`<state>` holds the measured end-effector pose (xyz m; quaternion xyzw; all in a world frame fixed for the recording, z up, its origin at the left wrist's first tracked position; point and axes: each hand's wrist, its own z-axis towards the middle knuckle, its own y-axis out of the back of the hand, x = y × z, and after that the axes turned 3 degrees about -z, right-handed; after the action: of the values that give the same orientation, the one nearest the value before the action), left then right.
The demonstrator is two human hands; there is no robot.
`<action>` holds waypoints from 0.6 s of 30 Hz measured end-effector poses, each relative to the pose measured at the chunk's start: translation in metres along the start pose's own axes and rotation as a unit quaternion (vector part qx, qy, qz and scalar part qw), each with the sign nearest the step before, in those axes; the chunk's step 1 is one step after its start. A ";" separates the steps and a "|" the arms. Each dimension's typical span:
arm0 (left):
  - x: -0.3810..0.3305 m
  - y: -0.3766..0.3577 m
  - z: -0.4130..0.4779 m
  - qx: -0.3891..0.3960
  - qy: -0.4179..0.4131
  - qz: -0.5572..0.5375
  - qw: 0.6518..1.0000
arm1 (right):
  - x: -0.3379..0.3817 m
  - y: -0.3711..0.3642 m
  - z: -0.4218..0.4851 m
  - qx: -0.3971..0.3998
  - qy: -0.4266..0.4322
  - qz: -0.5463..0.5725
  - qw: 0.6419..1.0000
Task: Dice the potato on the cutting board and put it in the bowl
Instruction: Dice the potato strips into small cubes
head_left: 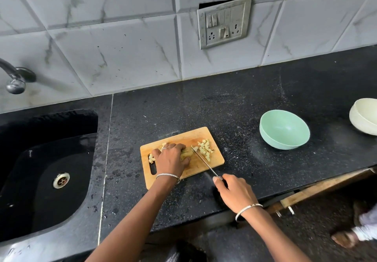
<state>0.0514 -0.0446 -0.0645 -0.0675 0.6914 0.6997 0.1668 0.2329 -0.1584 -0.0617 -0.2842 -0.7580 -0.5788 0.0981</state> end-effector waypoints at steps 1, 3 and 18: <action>0.000 0.000 0.000 0.000 0.000 0.000 1.000 | 0.002 0.000 0.002 0.003 0.000 -0.002 1.000; -0.001 -0.001 0.000 -0.002 -0.002 0.001 1.000 | 0.006 0.001 0.005 0.008 -0.006 -0.002 1.000; 0.000 0.001 -0.003 -0.006 -0.005 -0.002 1.000 | 0.016 -0.004 0.018 0.020 0.002 0.001 1.000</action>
<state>0.0508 -0.0481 -0.0634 -0.0670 0.6862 0.7038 0.1712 0.2211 -0.1370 -0.0629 -0.2824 -0.7687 -0.5640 0.1056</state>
